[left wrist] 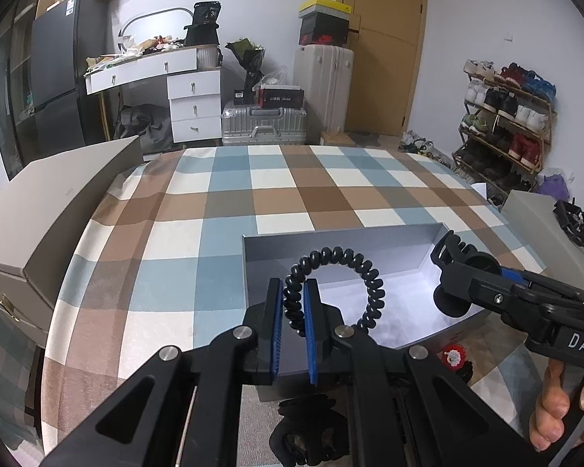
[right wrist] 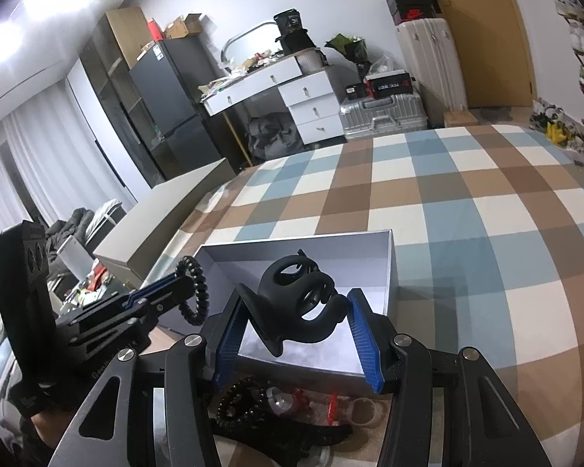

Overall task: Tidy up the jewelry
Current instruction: 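Carry the coiled tie and claw clip into the grey box and open both tools, then move the right tool to the long black hair clip and grasp it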

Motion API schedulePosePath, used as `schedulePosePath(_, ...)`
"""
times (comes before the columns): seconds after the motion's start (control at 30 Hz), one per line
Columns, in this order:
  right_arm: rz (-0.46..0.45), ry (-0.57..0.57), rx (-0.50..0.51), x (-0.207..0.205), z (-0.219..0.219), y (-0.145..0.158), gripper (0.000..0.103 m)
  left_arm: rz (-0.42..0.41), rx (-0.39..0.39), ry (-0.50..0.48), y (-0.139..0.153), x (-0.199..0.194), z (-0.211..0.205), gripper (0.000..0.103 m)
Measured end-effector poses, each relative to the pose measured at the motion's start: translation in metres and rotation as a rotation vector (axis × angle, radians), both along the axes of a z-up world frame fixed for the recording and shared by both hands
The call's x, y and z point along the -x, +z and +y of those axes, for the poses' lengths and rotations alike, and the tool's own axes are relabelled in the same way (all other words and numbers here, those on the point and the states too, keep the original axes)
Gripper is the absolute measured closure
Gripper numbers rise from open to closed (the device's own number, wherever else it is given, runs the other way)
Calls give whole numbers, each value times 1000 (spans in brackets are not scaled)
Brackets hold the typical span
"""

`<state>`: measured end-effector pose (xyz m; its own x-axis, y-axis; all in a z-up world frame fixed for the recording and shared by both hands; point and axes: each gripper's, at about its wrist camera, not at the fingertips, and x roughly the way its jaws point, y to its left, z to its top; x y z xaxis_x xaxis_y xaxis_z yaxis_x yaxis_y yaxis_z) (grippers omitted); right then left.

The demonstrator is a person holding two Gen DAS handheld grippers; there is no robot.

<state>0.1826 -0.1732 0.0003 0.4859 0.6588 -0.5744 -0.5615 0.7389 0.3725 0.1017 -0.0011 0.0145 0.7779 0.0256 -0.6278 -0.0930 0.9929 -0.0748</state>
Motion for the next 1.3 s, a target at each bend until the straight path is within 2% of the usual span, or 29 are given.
schedulePosePath(0.27, 4, 7, 11, -2, 5, 0, 51, 6, -3, -3, 1, 0, -4, 97)
schedulePosePath(0.33, 3, 17, 11, -1, 6, 1, 48, 5, 5, -6, 2, 0, -3, 97)
schedulePosePath(0.4, -14, 18, 5, 2, 4, 3, 41, 7, 7, -13, 2, 0, -3, 96)
schedulePosePath(0.53, -44, 11, 1, 9, -2, 11, 33, 5, -10, -21, 5, 5, -6, 76)
schedulePosePath(0.6, -62, 5, 7, 13, -6, 15, 24, -13, -4, -39, 8, 11, -7, 63)
schedulePosePath(0.67, -87, -12, 25, 18, -11, 19, 14, -34, -1, -45, 14, 19, -7, 35)
schedulePosePath(0.7, -94, -22, 32, 20, -13, 20, 7, -48, 0, -42, 16, 22, -7, 31)
schedulePosePath(0.77, -108, -42, 44, 24, -20, 22, 0, -73, 7, -38, 21, 33, -4, 23)
schedulePosePath(0.83, -104, -55, 65, 27, -24, 23, 0, -84, 15, -37, 24, 41, -1, 19)
schedulePosePath(0.9, -100, -65, 82, 30, -27, 22, 0, -95, 8, -25, 25, 48, 1, 11)
schedulePosePath(0.93, -100, -66, 87, 32, -29, 22, 0, -95, 3, -17, 25, 51, 2, 1)
schedulePosePath(1.3, -56, -14, 141, 51, -28, 5, 0, -54, -24, 4, 4, 77, 10, 1)
